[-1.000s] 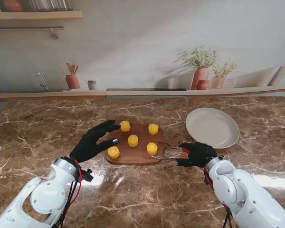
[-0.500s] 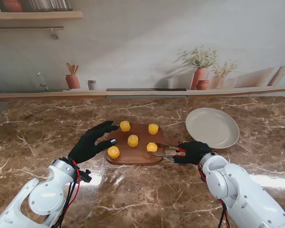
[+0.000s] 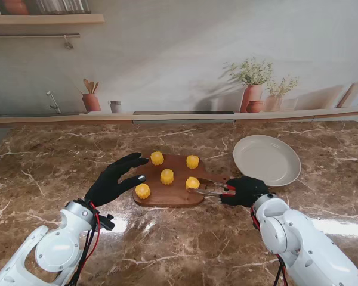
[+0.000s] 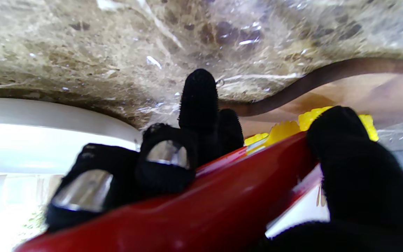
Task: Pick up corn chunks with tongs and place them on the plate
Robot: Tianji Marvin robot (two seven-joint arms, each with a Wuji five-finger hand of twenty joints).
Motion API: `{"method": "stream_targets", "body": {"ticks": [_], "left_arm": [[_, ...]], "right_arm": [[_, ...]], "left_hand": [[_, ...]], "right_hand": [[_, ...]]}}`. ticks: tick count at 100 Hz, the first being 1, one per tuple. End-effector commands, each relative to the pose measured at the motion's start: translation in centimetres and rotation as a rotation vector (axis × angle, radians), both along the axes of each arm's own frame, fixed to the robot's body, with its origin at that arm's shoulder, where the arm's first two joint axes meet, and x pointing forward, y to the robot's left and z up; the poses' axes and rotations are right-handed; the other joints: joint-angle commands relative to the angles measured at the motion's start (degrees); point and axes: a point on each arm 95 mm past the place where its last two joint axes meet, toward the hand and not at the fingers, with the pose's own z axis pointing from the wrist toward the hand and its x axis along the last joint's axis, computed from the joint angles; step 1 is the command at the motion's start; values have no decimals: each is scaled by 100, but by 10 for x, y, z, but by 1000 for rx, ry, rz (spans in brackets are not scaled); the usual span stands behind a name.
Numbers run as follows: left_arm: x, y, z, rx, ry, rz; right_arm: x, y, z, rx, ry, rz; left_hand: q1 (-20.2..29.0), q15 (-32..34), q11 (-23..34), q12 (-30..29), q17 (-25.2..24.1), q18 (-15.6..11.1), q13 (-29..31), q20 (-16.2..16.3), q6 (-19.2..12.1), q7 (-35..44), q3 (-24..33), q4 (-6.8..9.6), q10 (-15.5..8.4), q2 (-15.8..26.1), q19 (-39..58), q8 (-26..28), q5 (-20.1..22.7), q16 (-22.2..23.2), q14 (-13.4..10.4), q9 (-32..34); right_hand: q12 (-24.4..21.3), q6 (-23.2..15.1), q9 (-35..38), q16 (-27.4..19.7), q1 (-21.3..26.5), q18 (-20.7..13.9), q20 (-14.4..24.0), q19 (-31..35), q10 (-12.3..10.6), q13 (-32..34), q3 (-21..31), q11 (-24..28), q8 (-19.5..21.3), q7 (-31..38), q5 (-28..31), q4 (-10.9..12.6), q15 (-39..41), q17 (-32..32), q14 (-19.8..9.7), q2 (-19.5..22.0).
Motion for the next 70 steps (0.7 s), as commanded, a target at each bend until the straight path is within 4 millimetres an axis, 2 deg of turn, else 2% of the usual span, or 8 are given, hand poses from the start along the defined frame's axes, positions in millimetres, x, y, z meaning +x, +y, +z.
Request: {"method": "stream_targets", "body": {"ticks": [1, 18, 43, 59, 70], "left_arm": [[-2, 0, -2, -1, 7, 2], [-1, -1, -3, -1, 4, 1], [0, 0, -2, 6, 9, 0], [1, 0, -2, 10, 9, 4], [2, 0, -2, 16, 17, -1]], "right_arm": [[-6, -4, -1, -4, 3, -20], [-8, -19, 16, -6, -76, -86], [-3, -65, 40, -41, -162, -262], [-1, -94, 48, -74, -208, -358], [2, -112, 46, -91, -206, -411]], "left_hand": [[106, -151, -148, -35, -77, -33, -203, 98, -216, 29, -241, 105, -29, 322, -222, 43, 175, -58, -19, 52], [104, -153, -157, -29, -79, -34, -207, 110, -227, 19, -242, 106, -38, 325, -228, 48, 155, -56, -20, 57], [97, -156, -168, -25, -82, -41, -211, 124, -227, 10, -243, 107, -45, 313, -243, 53, 144, -54, -28, 49], [93, -161, -172, -24, -83, -42, -218, 132, -237, 0, -241, 108, -40, 315, -254, 53, 126, -55, -25, 44], [95, -164, -176, -25, -85, -46, -222, 135, -230, -5, -239, 110, -51, 311, -265, 53, 120, -57, -31, 35]], "right_hand": [[39, -449, 727, 207, 534, -498, 422, 1969, 402, 307, 1129, 17, -79, 285, 382, 90, 898, 286, -382, 596], [17, -448, 777, 216, 521, -459, 429, 1962, 376, 304, 1345, -3, -126, 465, 451, -26, 844, 281, -301, 416], [-5, -384, 781, 229, 554, -375, 439, 1965, 370, 303, 1413, -37, -177, 512, 467, -57, 810, 274, -249, 356], [-12, -362, 787, 245, 575, -375, 455, 1988, 384, 300, 1429, -42, -203, 544, 489, -70, 811, 279, -198, 322], [-18, -320, 787, 253, 603, -370, 460, 1993, 398, 301, 1421, -50, -211, 568, 510, -75, 809, 279, -192, 309]]}}
